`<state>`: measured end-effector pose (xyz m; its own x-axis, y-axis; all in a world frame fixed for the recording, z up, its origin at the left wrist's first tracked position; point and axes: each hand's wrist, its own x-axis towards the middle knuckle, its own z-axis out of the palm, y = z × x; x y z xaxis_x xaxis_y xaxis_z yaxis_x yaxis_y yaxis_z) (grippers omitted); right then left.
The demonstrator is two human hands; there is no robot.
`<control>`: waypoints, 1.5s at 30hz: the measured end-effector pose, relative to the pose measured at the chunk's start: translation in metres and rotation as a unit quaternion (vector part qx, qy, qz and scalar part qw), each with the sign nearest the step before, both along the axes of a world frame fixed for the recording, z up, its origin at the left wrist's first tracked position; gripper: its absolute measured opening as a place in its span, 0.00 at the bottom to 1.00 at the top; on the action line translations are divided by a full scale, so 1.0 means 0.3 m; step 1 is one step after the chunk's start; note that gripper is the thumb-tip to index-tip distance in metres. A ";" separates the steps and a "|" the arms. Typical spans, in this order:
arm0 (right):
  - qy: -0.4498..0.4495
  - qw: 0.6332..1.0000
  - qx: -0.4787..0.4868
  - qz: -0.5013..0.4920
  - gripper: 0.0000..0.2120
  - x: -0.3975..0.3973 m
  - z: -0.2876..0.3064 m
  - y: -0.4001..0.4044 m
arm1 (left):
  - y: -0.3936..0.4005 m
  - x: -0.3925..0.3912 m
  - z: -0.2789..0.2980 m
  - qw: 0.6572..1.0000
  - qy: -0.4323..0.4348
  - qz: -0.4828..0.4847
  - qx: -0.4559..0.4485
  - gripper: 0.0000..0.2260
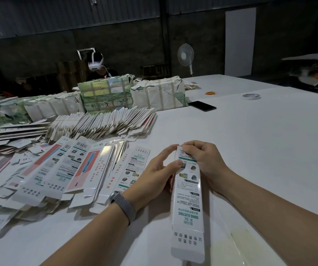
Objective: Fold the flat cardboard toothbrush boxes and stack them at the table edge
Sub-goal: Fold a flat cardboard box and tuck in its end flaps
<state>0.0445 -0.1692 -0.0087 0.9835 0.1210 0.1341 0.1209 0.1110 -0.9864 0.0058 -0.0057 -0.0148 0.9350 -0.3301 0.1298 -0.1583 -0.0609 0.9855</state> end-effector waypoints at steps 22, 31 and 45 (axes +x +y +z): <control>-0.009 1.000 -0.015 -0.023 0.10 -0.005 0.008 0.015 | 0.001 0.002 -0.004 0.999 0.002 0.018 0.045 0.31; -0.012 1.000 -0.001 0.014 0.13 -0.017 0.012 0.010 | 0.001 -0.007 0.003 1.000 -0.002 0.004 0.011 0.25; -0.005 0.999 0.031 0.039 0.05 -0.014 0.012 0.016 | 0.008 0.013 -0.013 0.997 0.004 0.023 -0.074 0.21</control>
